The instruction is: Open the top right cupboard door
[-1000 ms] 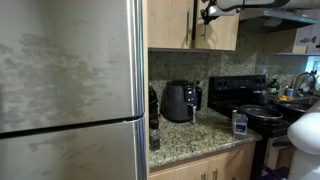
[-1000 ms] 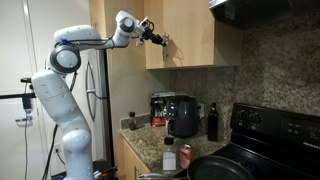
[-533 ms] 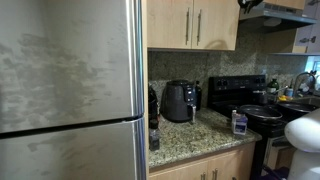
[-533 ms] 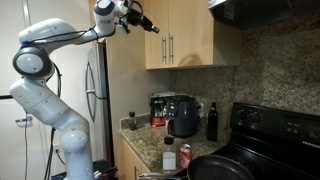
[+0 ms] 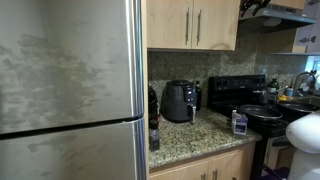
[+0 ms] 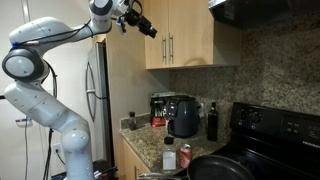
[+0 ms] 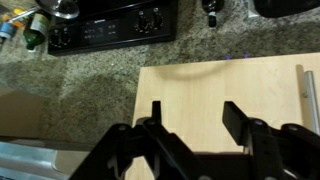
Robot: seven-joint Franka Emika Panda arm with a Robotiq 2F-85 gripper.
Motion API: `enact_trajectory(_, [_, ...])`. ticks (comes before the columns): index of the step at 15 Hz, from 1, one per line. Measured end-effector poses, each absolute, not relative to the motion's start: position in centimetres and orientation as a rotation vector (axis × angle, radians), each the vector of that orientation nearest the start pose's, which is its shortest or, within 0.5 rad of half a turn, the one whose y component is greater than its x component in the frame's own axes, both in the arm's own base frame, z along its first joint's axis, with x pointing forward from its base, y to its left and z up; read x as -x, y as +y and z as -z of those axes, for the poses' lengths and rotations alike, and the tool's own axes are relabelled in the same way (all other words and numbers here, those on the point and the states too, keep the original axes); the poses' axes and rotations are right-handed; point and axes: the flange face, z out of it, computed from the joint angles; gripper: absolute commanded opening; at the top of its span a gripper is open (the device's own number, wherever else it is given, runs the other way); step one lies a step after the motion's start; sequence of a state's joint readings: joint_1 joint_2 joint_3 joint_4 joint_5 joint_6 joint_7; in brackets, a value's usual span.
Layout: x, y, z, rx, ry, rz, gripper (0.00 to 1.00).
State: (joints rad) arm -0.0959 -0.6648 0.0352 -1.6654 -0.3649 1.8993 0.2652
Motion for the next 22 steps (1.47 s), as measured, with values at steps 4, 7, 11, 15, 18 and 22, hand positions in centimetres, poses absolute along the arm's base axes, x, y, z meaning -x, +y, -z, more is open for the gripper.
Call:
enact_trajectory(4, [-32.3, 1.4, -91.2, 2.948, 0.409, 1.497, 0.97])
enact_trajectory(7, [-34.2, 2.3, -90.6, 2.955, 0.402, 1.467, 1.0])
enact_trajectory(11, [-35.8, 4.3, -90.5, 2.933, 0.363, 1.556, 1.0])
enact_trajectory(15, [-40.4, 8.6, -89.3, 2.878, 0.386, 1.742, 1.0])
enact_trajectory(18, [-43.3, 10.0, -88.2, 2.887, 0.477, 1.812, 1.0])
enact_trajectory(22, [-42.9, 9.9, -88.5, 2.878, 0.479, 1.818, 1.0])
